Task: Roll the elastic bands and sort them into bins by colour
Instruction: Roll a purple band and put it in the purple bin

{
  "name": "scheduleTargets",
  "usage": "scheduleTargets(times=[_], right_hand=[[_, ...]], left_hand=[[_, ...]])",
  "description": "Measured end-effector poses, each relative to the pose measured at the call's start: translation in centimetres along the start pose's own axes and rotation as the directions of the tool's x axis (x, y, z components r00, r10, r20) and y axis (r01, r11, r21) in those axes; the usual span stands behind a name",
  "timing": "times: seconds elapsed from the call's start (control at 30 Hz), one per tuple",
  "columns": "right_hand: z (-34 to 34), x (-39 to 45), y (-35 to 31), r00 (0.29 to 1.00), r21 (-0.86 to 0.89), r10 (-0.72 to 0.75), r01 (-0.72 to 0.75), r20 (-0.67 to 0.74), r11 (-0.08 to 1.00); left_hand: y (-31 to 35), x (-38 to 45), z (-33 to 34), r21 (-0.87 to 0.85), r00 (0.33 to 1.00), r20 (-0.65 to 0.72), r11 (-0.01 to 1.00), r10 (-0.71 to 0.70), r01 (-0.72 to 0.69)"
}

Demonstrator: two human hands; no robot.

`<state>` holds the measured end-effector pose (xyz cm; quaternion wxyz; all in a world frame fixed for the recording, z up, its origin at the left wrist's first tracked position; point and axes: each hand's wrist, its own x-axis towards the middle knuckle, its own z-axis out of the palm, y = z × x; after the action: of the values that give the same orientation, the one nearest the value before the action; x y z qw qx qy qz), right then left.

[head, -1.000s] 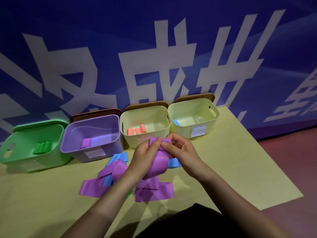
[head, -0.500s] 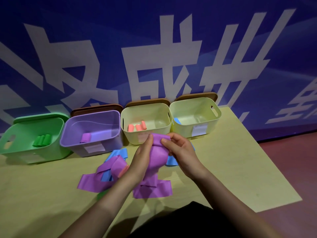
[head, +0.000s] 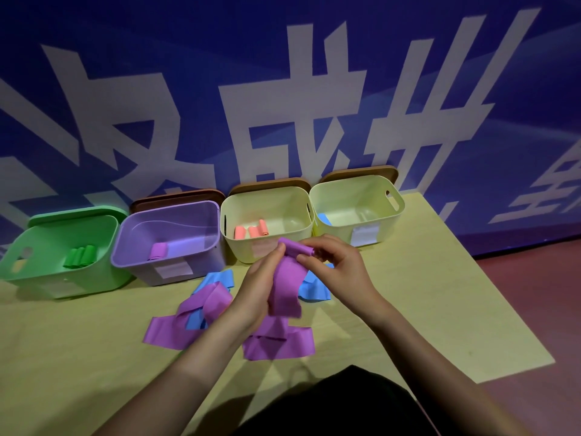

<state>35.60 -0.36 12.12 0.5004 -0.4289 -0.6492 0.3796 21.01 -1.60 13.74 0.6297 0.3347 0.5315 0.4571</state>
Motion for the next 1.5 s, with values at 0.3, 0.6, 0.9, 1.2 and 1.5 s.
scheduleTargets(times=[0.3,0.6,0.9,1.2,1.5], right_hand=[[-0.3,-0.6,0.0,0.998,-0.075,-0.050,0.053,0.029,0.996],[0.2,-0.4,0.6,0.985,-0.223,-0.171,0.168,0.008,0.960],[-0.1,0.2,0.0,0.939,0.378,0.337,-0.335,0.063,0.863],[0.5,0.0,-0.6,0.945,0.219,0.310,-0.325,0.101,0.920],[0.8,-0.4,-1.4,0.970,0.253,0.236,-0.241,0.051,0.937]], left_hand=[[0.2,-0.6,0.1,0.078,1.000,-0.005,0.997,-0.023,0.024],[1.0,-0.7,0.6,0.158,0.995,0.004,0.982,0.100,-0.099],[-0.2,0.0,-0.4,0.113,0.993,0.053,0.987,0.105,-0.110],[-0.5,-0.4,-0.1,0.315,0.965,0.051,0.912,0.258,-0.261],[-1.3,-0.4,1.0,0.129,0.946,-0.060,0.942,0.318,-0.309]])
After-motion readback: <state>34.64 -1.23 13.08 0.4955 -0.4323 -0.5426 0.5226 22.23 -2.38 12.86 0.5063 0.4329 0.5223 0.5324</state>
